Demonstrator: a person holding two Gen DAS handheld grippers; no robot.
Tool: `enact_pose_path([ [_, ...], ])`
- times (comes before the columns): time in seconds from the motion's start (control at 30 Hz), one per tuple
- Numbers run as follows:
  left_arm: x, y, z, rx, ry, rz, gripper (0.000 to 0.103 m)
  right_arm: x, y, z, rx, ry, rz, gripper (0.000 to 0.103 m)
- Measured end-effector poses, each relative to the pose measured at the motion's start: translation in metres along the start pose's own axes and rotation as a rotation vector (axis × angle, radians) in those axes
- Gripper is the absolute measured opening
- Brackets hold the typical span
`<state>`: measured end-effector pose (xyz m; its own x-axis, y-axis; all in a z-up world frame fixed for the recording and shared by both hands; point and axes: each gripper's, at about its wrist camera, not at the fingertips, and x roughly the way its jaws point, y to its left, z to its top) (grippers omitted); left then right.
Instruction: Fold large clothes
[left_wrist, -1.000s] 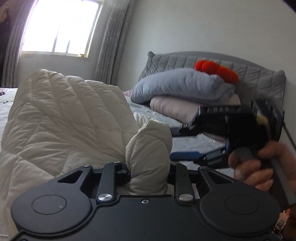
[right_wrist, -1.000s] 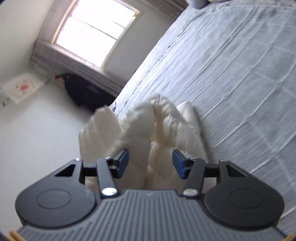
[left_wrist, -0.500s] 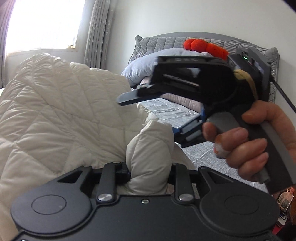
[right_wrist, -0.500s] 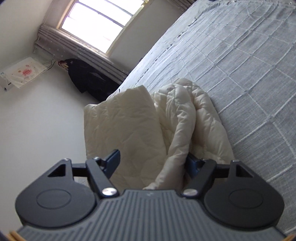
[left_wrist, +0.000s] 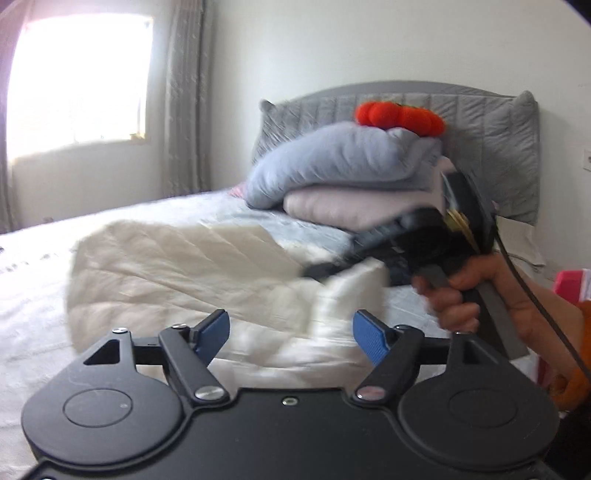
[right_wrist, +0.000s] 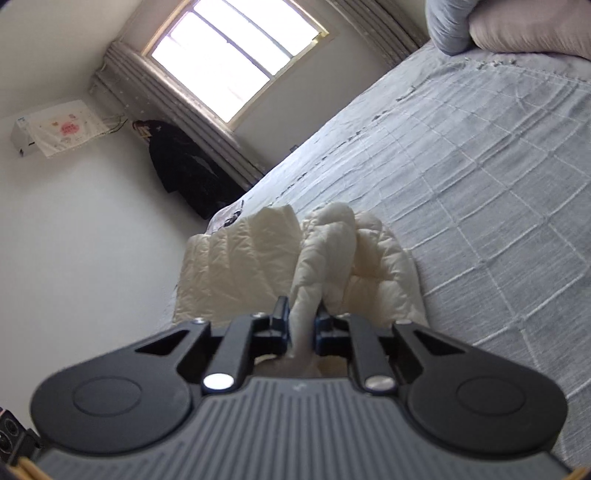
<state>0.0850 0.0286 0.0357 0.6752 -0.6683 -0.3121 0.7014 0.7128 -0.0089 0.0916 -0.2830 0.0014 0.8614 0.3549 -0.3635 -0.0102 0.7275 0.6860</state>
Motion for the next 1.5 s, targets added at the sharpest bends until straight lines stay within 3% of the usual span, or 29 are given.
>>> enact_pose_path([
  [0.17,0.027,0.042,0.003,-0.131,-0.01,0.101,0.069,0.003,-0.044,-0.002,0.103,0.047,-0.027,0.01],
  [0.23,0.048,0.053,-0.003,-0.184,0.031,0.08,0.07,0.006,-0.048,-0.006,0.097,0.061,-0.02,0.01],
  [0.33,0.061,0.049,-0.007,-0.187,0.032,0.045,0.07,0.001,-0.041,-0.005,0.056,0.047,-0.022,0.01],
  [0.4,0.06,0.045,-0.005,-0.179,0.011,0.042,0.07,0.0,-0.039,-0.002,0.059,0.042,-0.003,0.01],
  [0.53,0.044,0.058,-0.002,-0.258,-0.077,0.032,0.072,0.013,-0.035,-0.003,0.061,0.052,0.001,0.01],
  [0.7,0.021,0.089,0.001,-0.337,-0.162,0.181,0.072,0.023,-0.02,-0.003,0.025,0.049,0.003,0.01],
  [0.8,0.018,0.116,-0.002,-0.382,-0.147,0.304,0.072,0.031,-0.022,-0.005,0.041,0.057,-0.008,0.01],
  [0.87,0.026,0.132,-0.015,-0.451,-0.101,0.281,0.069,0.036,-0.025,-0.006,0.042,0.065,-0.015,0.01],
  [0.97,0.042,0.134,-0.032,-0.516,-0.072,0.183,0.069,0.037,-0.024,-0.007,0.039,0.069,-0.017,0.01],
  [1.13,0.063,0.094,-0.02,-0.385,-0.054,0.132,0.069,0.044,-0.032,-0.009,0.057,0.077,-0.03,0.011],
  [1.3,0.083,0.057,-0.02,-0.176,0.015,0.212,0.069,0.044,-0.046,-0.009,0.099,0.075,-0.014,0.013],
  [1.37,0.087,0.054,-0.021,-0.144,0.03,0.228,0.07,0.04,-0.046,-0.005,0.104,0.073,-0.026,0.014],
  [1.43,0.091,0.051,-0.02,-0.122,0.041,0.234,0.07,0.029,-0.045,0.003,0.103,0.066,-0.044,0.026],
  [1.5,0.094,0.048,-0.022,-0.094,0.046,0.248,0.07,0.008,-0.037,0.01,0.084,-0.008,-0.074,0.037],
])
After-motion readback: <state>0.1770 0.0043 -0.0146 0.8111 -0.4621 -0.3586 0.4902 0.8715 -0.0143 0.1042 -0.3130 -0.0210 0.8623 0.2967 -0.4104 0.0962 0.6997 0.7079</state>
